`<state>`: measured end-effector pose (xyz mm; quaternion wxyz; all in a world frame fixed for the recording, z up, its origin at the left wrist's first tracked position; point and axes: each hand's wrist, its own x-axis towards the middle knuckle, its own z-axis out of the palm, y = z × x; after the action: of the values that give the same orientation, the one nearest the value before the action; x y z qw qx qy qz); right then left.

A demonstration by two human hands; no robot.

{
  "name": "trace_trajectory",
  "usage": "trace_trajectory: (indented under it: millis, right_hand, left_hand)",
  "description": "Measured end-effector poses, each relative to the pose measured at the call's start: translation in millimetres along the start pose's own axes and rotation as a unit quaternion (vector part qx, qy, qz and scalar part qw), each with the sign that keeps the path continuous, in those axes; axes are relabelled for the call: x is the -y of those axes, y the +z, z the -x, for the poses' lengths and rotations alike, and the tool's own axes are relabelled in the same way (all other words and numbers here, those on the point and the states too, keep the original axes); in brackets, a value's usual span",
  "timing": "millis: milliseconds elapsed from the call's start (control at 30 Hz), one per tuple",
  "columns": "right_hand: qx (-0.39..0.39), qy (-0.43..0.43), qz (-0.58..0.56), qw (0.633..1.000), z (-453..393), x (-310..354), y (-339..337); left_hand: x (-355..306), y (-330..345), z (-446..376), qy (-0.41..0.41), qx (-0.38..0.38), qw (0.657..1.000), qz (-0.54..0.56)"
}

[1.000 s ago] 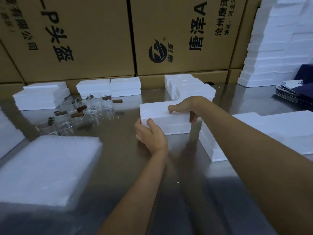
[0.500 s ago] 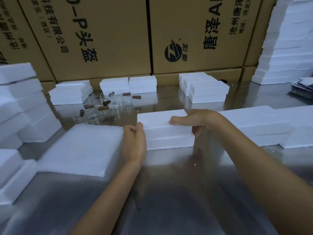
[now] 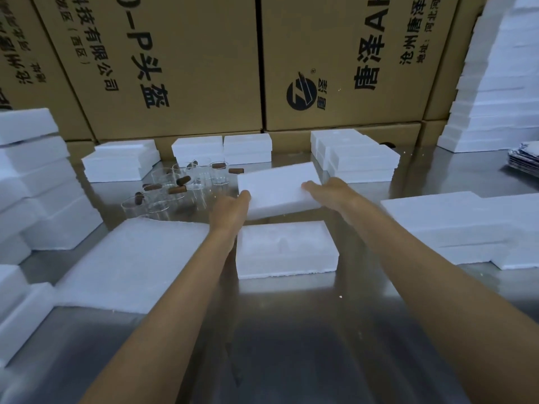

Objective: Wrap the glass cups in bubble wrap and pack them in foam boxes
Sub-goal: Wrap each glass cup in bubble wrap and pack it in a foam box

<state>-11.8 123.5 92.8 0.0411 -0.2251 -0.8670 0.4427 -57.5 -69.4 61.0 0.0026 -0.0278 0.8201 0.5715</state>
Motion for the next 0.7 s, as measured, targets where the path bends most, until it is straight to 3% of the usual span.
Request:
trace_trajectory:
  millis: [233, 333, 433, 600, 700]
  right_hand:
    - [-0.007, 0.075, -0.150, 0.986, -25, -47, 25]
    - [-0.062, 0.090, -0.201, 0.973, -33, -50, 23]
    - [-0.142, 0.036, -0.219, 0.965, -44, -61, 30]
    - [-0.226, -0.053, -0.288, 0.929, -61, -67, 40]
    - [-0.271, -0.052, -0.347, 0.896, -73, -66, 41]
  left_hand:
    - [28, 3, -34, -0.036, 0.062, 0.993, -0.091]
    - [20, 0, -55, -0.001, 0.011, 0.997, -0.075]
    - [14, -5, -83, 0.054, -0.048, 0.993, -0.091]
    - [7, 2, -133, 0.029, 0.018, 0.983, -0.179]
    - [10, 7, -160, 0.020, -0.013, 0.977, -0.213]
